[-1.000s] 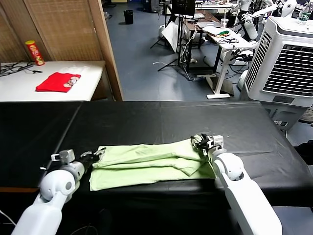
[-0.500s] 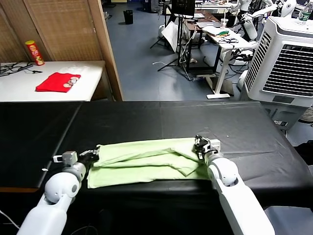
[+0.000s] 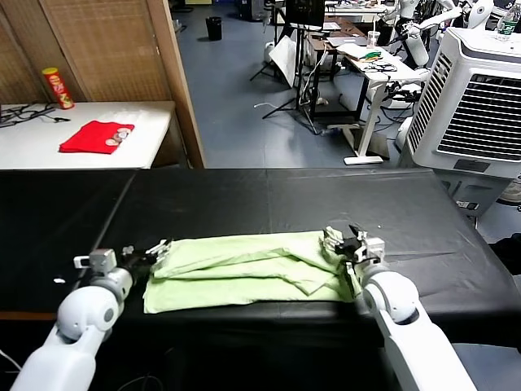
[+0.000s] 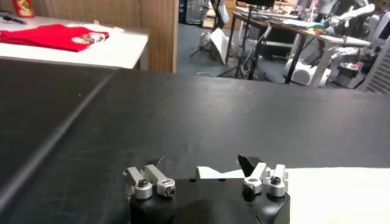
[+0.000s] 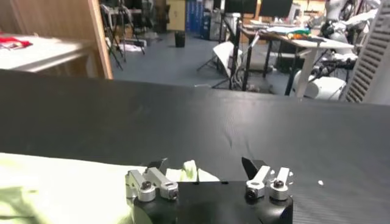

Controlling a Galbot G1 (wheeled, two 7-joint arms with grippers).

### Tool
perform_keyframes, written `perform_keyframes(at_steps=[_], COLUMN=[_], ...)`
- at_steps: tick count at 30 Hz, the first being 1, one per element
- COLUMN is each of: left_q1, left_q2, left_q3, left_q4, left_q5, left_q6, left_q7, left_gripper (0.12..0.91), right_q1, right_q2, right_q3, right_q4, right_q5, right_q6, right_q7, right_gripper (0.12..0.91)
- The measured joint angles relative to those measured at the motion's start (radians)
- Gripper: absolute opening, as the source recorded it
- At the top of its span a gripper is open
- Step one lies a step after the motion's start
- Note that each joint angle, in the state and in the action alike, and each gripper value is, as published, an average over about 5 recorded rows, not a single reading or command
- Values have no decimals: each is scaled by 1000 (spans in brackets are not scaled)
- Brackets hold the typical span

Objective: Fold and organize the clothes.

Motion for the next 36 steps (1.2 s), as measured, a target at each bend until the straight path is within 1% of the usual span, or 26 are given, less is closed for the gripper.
perform_keyframes(at_steps=[5, 9, 13, 19, 21, 23, 27, 28, 32, 34, 36], left_q1=[83, 145, 186, 206, 212, 218, 224, 224, 220, 219, 219], left_q2=[-29, -63, -99, -142, -152, -161, -175, -178, -188, -187, -181], left_q3=[-31, -49, -55, -60, -63, -65, -65, -65, -65, -64, -66], left_q4=[-75, -114, -124, -111, -107, -106, -104, -103, -99, -98, -97], left_q5=[6, 21, 38, 42, 42, 42, 39, 36, 21, 37, 77], left_q6=[-1, -2, -3, -6, -10, -15, -18, -17, -11, -13, -23], left_q7=[2, 3, 2, 0, 1, 1, 2, 2, 0, 1, 5], left_gripper=[798, 798, 798, 790, 745, 668, 471, 404, 198, 155, 157], right_q1=[-65, -100, -118, -131, -136, -140, -148, -150, -160, -165, -171], right_q2=[-17, -28, -33, -36, -36, -36, -36, -35, -32, -30, -28], right_q3=[39, 63, 71, 70, 71, 72, 75, 75, 76, 78, 82], right_q4=[73, 120, 154, 185, 189, 191, 198, 200, 209, 214, 219], right_q5=[25, 42, 48, 47, 47, 45, 42, 41, 33, 28, 25], right_q6=[7, 9, 10, 11, 13, 14, 16, 16, 18, 19, 20], right_q7=[-10, -11, -12, -14, -14, -14, -16, -17, -19, -20, -20], right_gripper=[798, 798, 798, 798, 798, 798, 798, 798, 798, 798, 798])
